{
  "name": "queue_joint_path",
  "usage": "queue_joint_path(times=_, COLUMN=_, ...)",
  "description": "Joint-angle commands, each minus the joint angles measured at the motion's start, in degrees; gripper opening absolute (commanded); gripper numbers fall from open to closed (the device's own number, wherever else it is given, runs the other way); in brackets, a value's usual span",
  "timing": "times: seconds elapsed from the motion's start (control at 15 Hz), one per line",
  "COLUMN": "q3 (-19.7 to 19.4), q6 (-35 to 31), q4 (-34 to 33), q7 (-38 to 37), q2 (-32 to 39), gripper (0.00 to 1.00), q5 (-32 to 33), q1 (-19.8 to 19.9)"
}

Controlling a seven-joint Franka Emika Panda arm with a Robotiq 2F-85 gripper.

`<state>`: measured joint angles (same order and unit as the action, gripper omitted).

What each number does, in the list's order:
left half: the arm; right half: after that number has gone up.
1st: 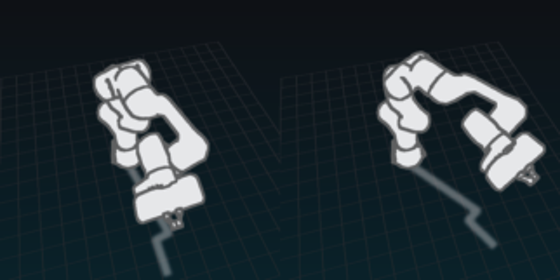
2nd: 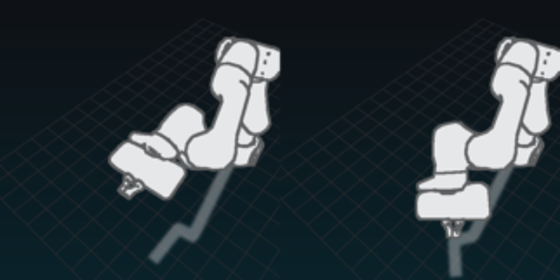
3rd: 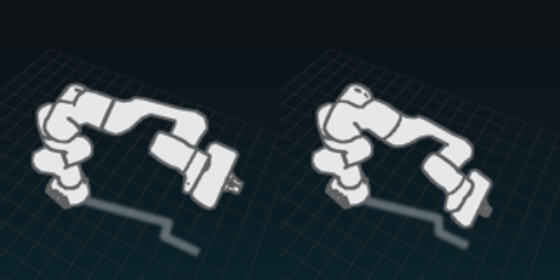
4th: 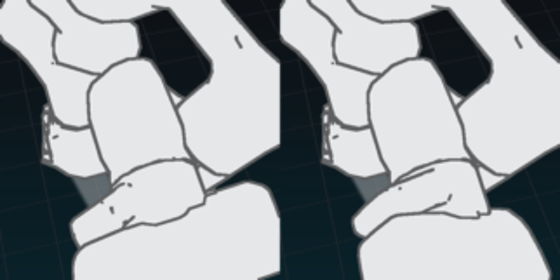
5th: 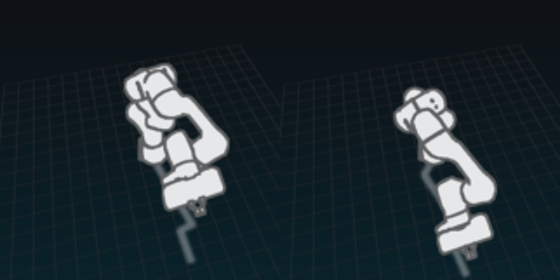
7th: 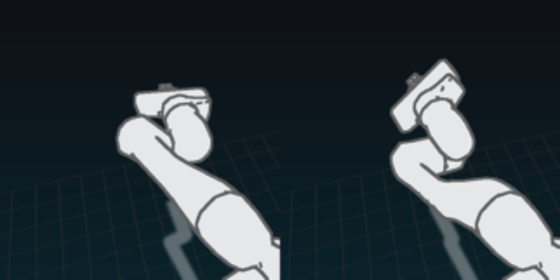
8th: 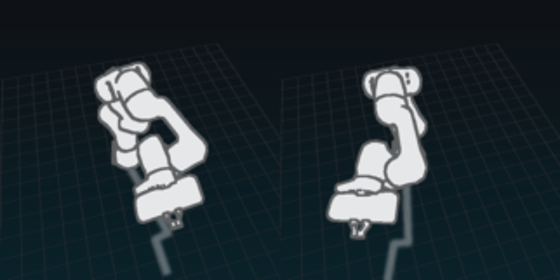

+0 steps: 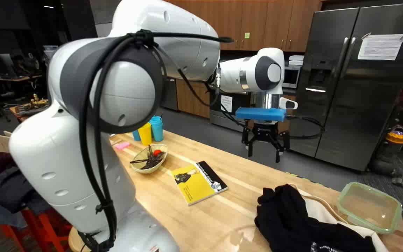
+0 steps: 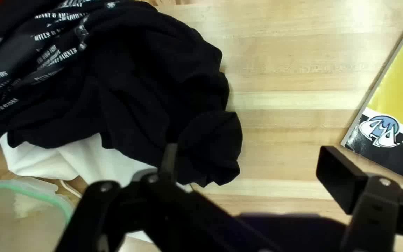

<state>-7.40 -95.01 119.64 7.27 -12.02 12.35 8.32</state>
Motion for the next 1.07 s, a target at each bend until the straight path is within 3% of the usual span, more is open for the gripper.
queue_joint_path(times=0.0, q3=-0.33, q6=0.11, q4=-0.12, q7=-0.05, q2=0.02, gripper=1.00, q5=0.04, q1=-0.34)
queue_joint_path(times=1.0, q3=-0.02, q6=-1.70, q4=0.83, q7=-0.97, q2=-0.75, gripper=1.00, q5=-0.06, q1=-0.68)
